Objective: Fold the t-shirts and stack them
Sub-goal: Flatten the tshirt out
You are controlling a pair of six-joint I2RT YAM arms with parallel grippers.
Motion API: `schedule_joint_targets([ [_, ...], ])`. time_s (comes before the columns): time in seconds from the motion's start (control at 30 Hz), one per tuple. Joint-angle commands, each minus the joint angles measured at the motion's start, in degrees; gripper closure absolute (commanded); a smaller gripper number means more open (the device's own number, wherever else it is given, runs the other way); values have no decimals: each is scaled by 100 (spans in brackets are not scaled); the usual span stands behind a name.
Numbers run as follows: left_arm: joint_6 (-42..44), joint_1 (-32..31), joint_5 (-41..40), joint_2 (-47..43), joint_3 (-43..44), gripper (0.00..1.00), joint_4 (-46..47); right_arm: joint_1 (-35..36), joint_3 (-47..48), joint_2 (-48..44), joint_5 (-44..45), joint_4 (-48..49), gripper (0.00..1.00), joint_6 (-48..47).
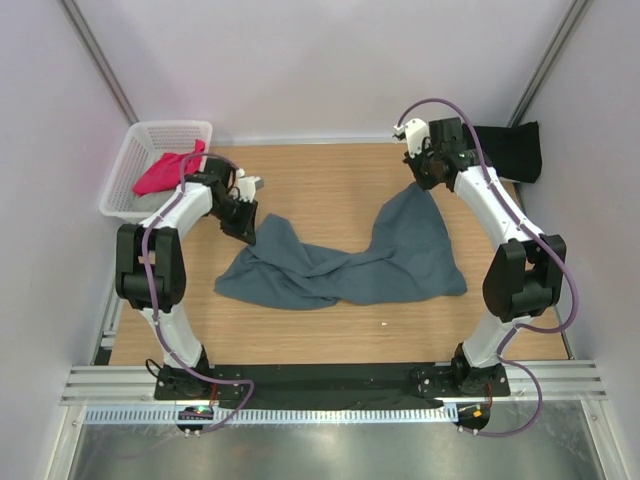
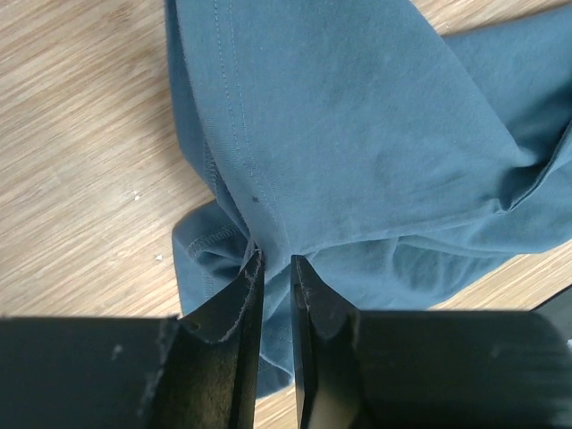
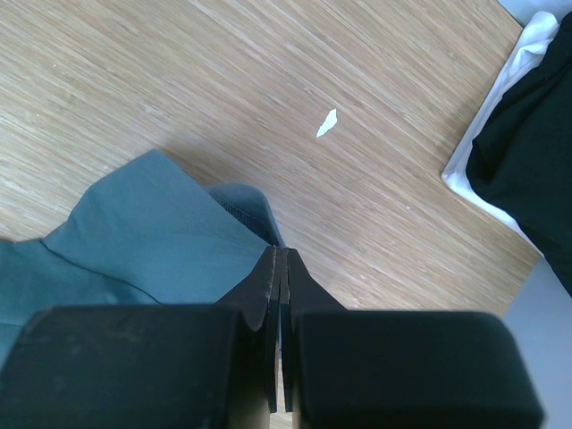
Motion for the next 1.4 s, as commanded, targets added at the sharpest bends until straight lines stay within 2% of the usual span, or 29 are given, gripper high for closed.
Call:
schedule_joint_targets([
  [0.0, -7, 0, 139, 46, 157, 81, -121, -22, -53, -359, 26, 227, 99, -42],
  [0.17, -25, -9, 148, 116, 219, 82, -200, -40, -88, -403, 17, 253, 99, -42],
  [0.2, -16, -9, 148, 125, 245, 86, -217, -49, -97, -412, 25, 262, 99, -42],
  [0.23, -16, -1, 148, 143, 262, 97, -261, -84, -97, -438, 34, 253, 99, -33],
  [0.27, -16, 0, 139, 151, 289, 100, -279, -93, -97, -456, 43, 262, 99, -16],
  [0.5, -7, -9, 43, -348, 631, 100, -305, -575, 78, -1052, 219, 148, 99, 230],
  [0.7, -200, 0, 77, -1157, 1536, 100, -296, -892, 465, -1921, 333, -274, 99, 309],
  [0.9, -315, -27, 183, -1878, 2326, 100, -419, -892, 939, -2714, 711, -485, 99, 678],
  [1.17, -17, -343, -54, -2643, 3303, 100, -1201, -892, 1731, -3593, 957, -547, 99, 934],
  [1.27, -42, -405, -160, -2801, 3164, 100, -1622, -892, 1513, -4039, 905, -714, 99, 977],
  [1.3, -16, -413, -38, -2784, 3041, 94, -1841, -892, 1181, -4181, 817, -740, 99, 1004],
  [1.37, 89, -492, -62, -2775, 2445, 68, -1905, -893, 828, -4419, 641, -714, 99, 1170],
])
